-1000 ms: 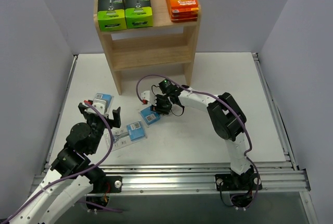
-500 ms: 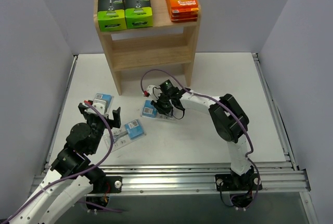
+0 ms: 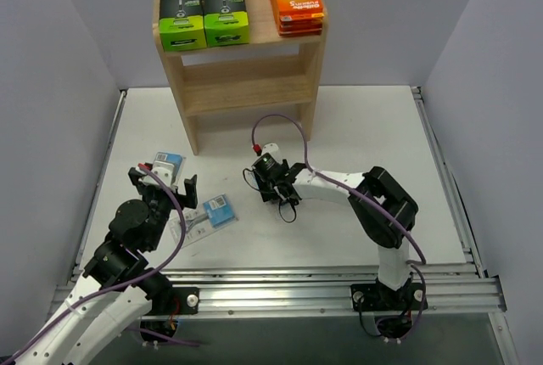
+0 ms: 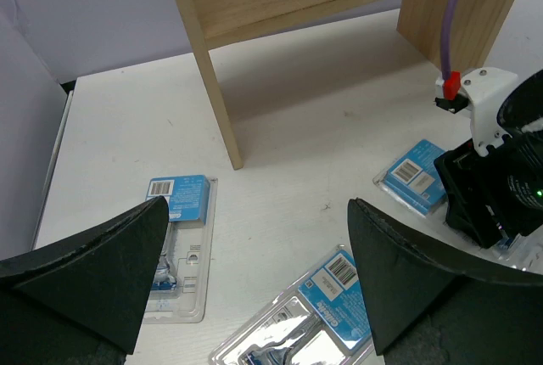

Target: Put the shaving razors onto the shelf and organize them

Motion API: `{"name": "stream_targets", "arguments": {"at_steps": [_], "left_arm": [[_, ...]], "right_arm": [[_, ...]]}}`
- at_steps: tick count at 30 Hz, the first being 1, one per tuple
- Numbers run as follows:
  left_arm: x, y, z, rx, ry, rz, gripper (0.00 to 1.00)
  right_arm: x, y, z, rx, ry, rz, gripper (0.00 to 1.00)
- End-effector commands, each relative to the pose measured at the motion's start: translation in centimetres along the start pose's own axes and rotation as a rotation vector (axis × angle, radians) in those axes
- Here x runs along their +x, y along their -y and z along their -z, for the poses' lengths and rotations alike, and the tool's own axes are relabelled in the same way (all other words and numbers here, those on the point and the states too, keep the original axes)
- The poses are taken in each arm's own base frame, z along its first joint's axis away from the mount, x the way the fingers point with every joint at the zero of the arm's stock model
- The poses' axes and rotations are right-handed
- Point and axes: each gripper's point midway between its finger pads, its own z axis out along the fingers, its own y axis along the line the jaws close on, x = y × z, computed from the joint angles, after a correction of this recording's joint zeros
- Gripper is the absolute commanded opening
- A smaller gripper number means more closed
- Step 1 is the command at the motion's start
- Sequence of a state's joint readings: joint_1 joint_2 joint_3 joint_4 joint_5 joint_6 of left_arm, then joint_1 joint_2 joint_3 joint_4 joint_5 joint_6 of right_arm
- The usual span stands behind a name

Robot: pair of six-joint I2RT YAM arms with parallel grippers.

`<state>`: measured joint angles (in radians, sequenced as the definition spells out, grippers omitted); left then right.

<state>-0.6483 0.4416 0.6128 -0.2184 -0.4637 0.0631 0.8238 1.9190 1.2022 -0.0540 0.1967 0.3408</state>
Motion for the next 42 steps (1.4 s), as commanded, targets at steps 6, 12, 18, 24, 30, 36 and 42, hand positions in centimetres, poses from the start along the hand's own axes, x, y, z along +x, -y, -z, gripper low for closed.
{"name": "stream_targets", "arguments": {"at_steps": [6, 12, 18, 24, 30, 36, 42], "left_arm": [[-1.3, -0.1, 0.0, -0.006, 0.032, 0.013, 0.96], [-1.4, -0.2, -0.1, -0.012, 0.030, 0.016, 0.95], [-1.5, -0.4, 0.0, -0.018, 0.035, 0.011, 0.96], [-1.4, -0.2, 0.0, -0.010, 0.032, 0.009, 0.96], [-1.4, -0.2, 0.0, -0.007, 0.032, 0.007, 0.95], [-1.4, -0.2, 0.0, -0.004, 0.032, 0.009, 0.96], [-1.5, -0.1, 0.1, 0.002, 0.033, 0.009, 0.95]], "right_arm": [[-2.4, 2.6, 5.0, 0.027, 0.204, -0.298, 1.00], [-2.0, 3.2, 5.1, -0.140, 0.203, -0.443, 1.00], [-2.6, 1.5, 5.8, -0.237, 0.219, -0.368, 0.84], [-2.7, -1.2, 6.1, -0.246, 0.195, -0.235, 0.56], [-1.2, -3.0, 4.6, -0.223, 0.127, -0.128, 0.47], [0.6, -2.4, 2.6, -0.149, 0.071, -0.085, 0.45], [3.8, -1.6, 0.7, -0.091, 0.009, -0.025, 0.43]]}}
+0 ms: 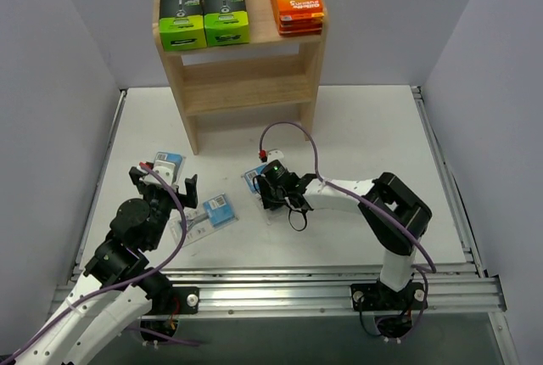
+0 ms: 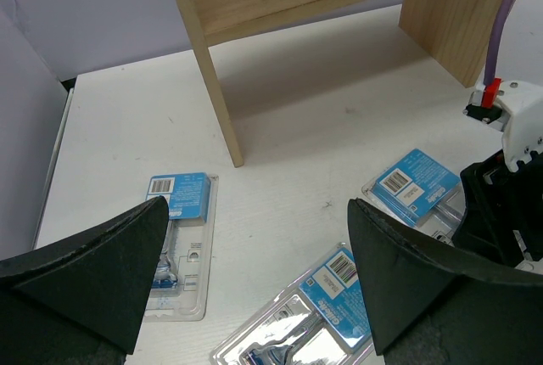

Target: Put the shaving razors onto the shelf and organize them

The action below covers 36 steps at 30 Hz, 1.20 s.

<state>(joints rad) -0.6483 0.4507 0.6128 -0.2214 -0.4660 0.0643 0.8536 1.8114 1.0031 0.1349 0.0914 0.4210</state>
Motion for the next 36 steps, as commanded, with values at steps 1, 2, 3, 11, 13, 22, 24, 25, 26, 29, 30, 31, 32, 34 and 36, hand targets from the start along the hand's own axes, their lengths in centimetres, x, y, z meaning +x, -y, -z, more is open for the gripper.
{"name": "stream_targets", "arguments": {"at_steps": [1, 2, 3, 11, 13, 22, 24, 25, 26, 29, 30, 31, 32, 34, 36], "left_arm": [[-1.8, -0.1, 0.2, 0.006, 0.044, 0.015, 0.95], [-1.7, -0.1, 0.2, 0.007, 0.043, 0.015, 0.95], [-1.9, 0.0, 0.2, 0.008, 0.047, 0.018, 0.96], [-1.8, -0.1, 0.3, 0.008, 0.045, 0.018, 0.95], [-1.9, -0.1, 0.3, 0.006, 0.048, 0.019, 0.95], [-2.0, 0.2, 0.4, 0.024, 0.052, 0.023, 0.95], [-1.9, 0.2, 0.4, 0.028, 0.051, 0.024, 0.96], [-2.0, 0.2, 0.4, 0.028, 0.052, 0.026, 0.96], [-2.0, 0.3, 0.4, 0.034, 0.053, 0.026, 0.95], [-1.9, 0.9, 0.3, 0.057, 0.048, 0.026, 0.95], [-1.8, 1.1, 0.2, 0.067, 0.044, 0.026, 0.95], [-1.7, 1.3, 0.0, 0.073, 0.035, 0.024, 0.95], [-1.6, 1.5, 0.0, 0.083, 0.028, 0.023, 0.95], [-1.4, 1.8, -0.1, 0.097, 0.019, 0.020, 0.96], [-1.4, 1.9, -0.1, 0.100, 0.019, 0.020, 0.96]], "right_arm": [[1.9, 0.9, -0.8, 0.053, -0.047, 0.055, 0.43], [2.4, 1.0, -1.1, 0.054, -0.061, 0.061, 0.41], [2.7, 0.9, -1.2, 0.055, -0.067, 0.066, 0.39], [1.0, -1.0, -0.3, 0.022, -0.061, 0.076, 0.00], [-0.7, -1.4, 1.0, 0.015, -0.028, 0.058, 0.00], [-10.2, -0.6, 9.8, 0.064, 0.306, -0.117, 0.00], [-12.3, -0.2, 11.6, 0.073, 0.403, -0.168, 0.00], [-12.7, 0.1, 12.0, 0.080, 0.425, -0.182, 0.00], [-13.1, 0.2, 12.5, 0.082, 0.447, -0.190, 0.00], [-14.7, 0.7, 14.1, 0.091, 0.521, -0.223, 0.00], [-15.4, 0.6, 14.9, 0.079, 0.554, -0.226, 0.00], [-15.9, 0.9, 15.3, 0.092, 0.576, -0.233, 0.00], [-16.3, 1.0, 15.6, 0.097, 0.592, -0.234, 0.00], [-17.3, 1.7, 16.1, 0.119, 0.625, -0.235, 0.00], [-18.6, 2.0, 16.4, 0.128, 0.646, -0.230, 0.00]]}}
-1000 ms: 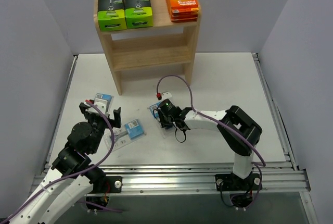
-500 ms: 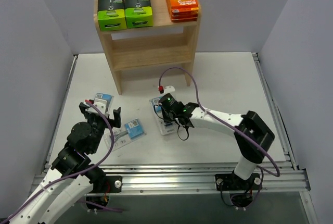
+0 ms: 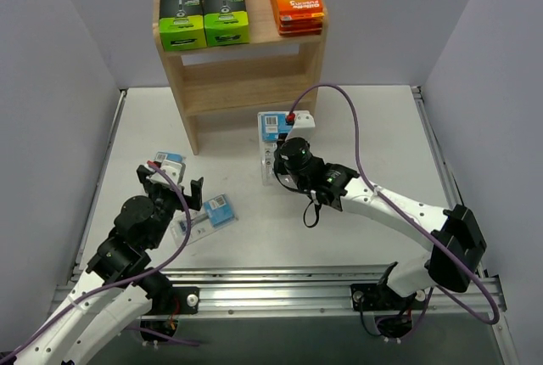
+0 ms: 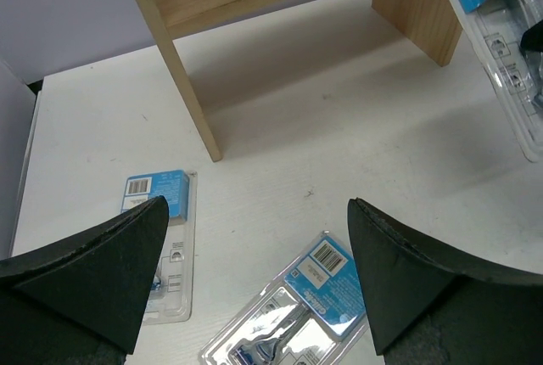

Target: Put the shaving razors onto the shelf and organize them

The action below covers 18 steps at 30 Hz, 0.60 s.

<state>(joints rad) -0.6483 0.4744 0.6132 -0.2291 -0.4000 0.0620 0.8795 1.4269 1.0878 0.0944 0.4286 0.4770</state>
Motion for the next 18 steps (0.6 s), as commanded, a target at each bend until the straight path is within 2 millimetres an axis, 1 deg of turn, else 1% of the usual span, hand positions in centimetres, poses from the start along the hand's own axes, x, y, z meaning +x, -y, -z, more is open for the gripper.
{"name": "stream_targets", "arguments": {"at_steps": [1, 3, 4, 7, 8, 9, 10, 11, 12, 14, 15, 16, 17, 18], "left_arm": [[-2.1, 0.4, 0.3, 0.031, 0.049, 0.030, 0.95], [-2.1, 0.4, 0.3, 0.030, 0.050, 0.029, 0.95], [-2.1, 0.4, 0.4, 0.029, 0.053, 0.030, 0.95], [-2.2, 0.3, 0.4, 0.027, 0.058, 0.030, 0.95], [-2.3, 0.3, 0.5, 0.027, 0.064, 0.032, 0.96], [-2.3, 0.3, 0.4, 0.027, 0.064, 0.032, 0.95], [-2.3, 0.3, 0.5, 0.030, 0.066, 0.031, 0.95], [-2.3, 0.3, 0.5, 0.030, 0.066, 0.032, 0.95], [-2.3, 0.3, 0.5, 0.032, 0.066, 0.031, 0.95], [-2.4, 0.5, 0.5, 0.039, 0.069, 0.032, 0.95], [-2.5, 0.5, 0.5, 0.043, 0.074, 0.033, 0.96], [-2.6, 0.6, 0.6, 0.048, 0.080, 0.035, 0.96], [-2.7, 0.7, 0.6, 0.054, 0.083, 0.036, 0.95], [-2.7, 0.6, 0.6, 0.052, 0.084, 0.037, 0.95]], "right_arm": [[-5.7, 1.1, -0.3, 0.051, 0.149, -0.041, 0.00], [-7.2, 0.9, -1.0, 0.039, 0.170, -0.040, 0.00], [-8.0, 1.8, -1.5, 0.055, 0.181, -0.031, 0.00], [-10.3, 2.0, -2.8, 0.057, 0.217, -0.023, 0.00], [-11.1, 2.6, -3.3, 0.064, 0.230, -0.013, 0.00], [-11.1, 2.8, -4.2, 0.073, 0.225, -0.002, 0.00], [-12.2, 2.5, -4.5, 0.071, 0.245, -0.001, 0.00], [-12.8, 2.8, -4.9, 0.081, 0.255, 0.018, 0.00], [-12.5, 2.9, -5.8, 0.091, 0.247, 0.033, 0.00], [-13.7, 2.5, -6.4, 0.087, 0.276, 0.037, 0.00], [-13.4, 2.6, -7.2, 0.094, 0.272, 0.053, 0.00], [-13.5, 2.6, -7.6, 0.094, 0.278, 0.056, 0.00], [-14.1, 2.5, -7.8, 0.090, 0.302, 0.048, 0.00], [-13.9, 2.6, -8.4, 0.092, 0.305, 0.058, 0.00]]}}
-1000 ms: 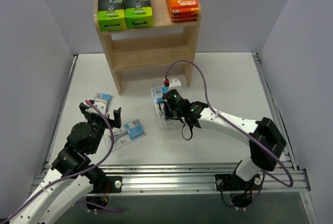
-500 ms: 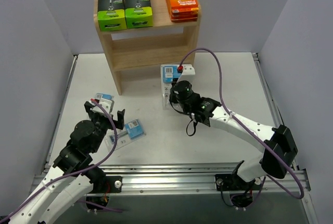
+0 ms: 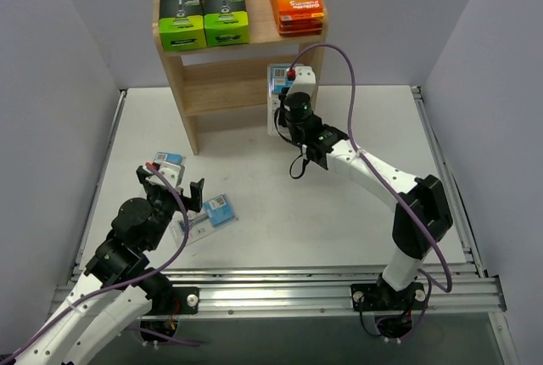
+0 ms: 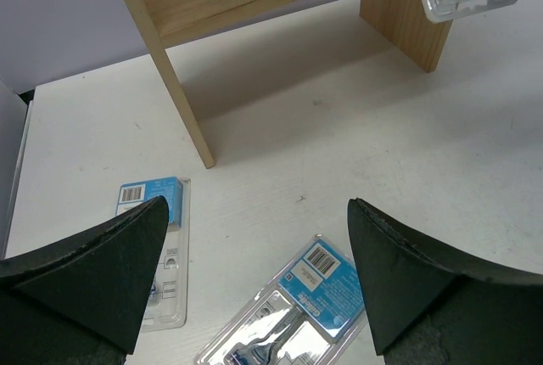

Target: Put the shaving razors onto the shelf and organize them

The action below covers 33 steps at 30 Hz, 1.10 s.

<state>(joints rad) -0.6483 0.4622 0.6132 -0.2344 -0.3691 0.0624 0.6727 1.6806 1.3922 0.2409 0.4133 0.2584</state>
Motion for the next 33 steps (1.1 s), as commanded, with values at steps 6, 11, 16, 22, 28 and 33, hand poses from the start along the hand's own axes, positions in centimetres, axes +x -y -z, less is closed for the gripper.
{"name": "stream_targets", "arguments": {"at_steps": [6, 11, 16, 22, 28, 33], "left_arm": [[-2.5, 0.5, 0.3, 0.034, 0.075, 0.032, 0.96], [-2.5, 0.6, 0.3, 0.040, 0.077, 0.031, 0.95], [-2.5, 0.7, 0.3, 0.044, 0.077, 0.031, 0.95], [-2.5, 0.7, 0.3, 0.048, 0.077, 0.031, 0.96], [-2.5, 0.8, 0.3, 0.052, 0.075, 0.029, 0.96], [-2.4, 0.9, 0.2, 0.057, 0.074, 0.029, 0.95]], "right_arm": [[-4.3, -0.9, -2.9, -0.004, 0.169, 0.022, 0.00], [-5.4, -0.8, -3.6, 0.008, 0.204, 0.044, 0.00], [-6.4, -0.7, -3.8, 0.018, 0.234, 0.044, 0.00], [-6.4, -0.4, -4.6, 0.035, 0.248, 0.061, 0.00], [-6.2, 0.1, -5.5, 0.067, 0.268, 0.082, 0.00], [-5.9, 0.6, -6.1, 0.093, 0.283, 0.108, 0.00]]}}
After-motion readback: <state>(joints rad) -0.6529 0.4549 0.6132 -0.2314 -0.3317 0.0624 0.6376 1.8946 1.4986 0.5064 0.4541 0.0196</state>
